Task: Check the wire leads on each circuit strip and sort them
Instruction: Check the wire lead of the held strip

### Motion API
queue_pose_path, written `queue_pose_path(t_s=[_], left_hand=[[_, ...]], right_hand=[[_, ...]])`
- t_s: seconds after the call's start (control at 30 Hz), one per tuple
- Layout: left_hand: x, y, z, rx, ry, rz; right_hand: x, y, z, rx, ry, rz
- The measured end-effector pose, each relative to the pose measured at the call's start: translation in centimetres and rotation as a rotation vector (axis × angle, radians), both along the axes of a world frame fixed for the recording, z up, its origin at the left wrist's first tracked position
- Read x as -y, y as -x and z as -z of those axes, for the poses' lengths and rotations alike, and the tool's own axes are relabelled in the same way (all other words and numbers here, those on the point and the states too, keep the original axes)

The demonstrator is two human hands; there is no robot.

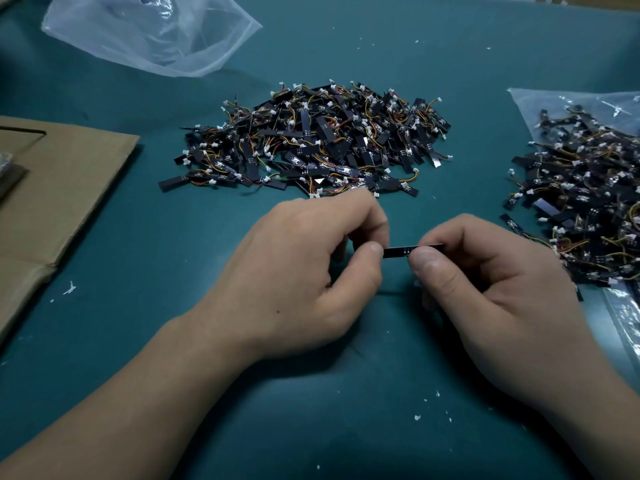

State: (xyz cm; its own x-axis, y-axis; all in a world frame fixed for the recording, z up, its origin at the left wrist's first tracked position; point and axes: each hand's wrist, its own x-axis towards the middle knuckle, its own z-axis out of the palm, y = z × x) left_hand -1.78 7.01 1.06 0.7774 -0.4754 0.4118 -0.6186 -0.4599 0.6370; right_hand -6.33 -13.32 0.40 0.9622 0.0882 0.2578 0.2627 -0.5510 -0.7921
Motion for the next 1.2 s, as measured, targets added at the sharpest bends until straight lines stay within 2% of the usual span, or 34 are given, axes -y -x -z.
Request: queue_pose_path(t_s=[0.27,0.77,1.2], left_hand=[[-0.05,-0.13,0.25,-0.016,0.019,0.039],[0.02,-0.08,0.24,-0.036,-0.002,0.046],[0.04,-0.06,0.05,-0.019,0.014,0.040]], right_hand=[[0.04,0.11,-0.08,-0.017,-0.121,0.008],[0.32,0.07,0.17,-0.004,-0.091,-0.032],[0.35,0.12,0.16,-0.034,-0.159,-0.047]])
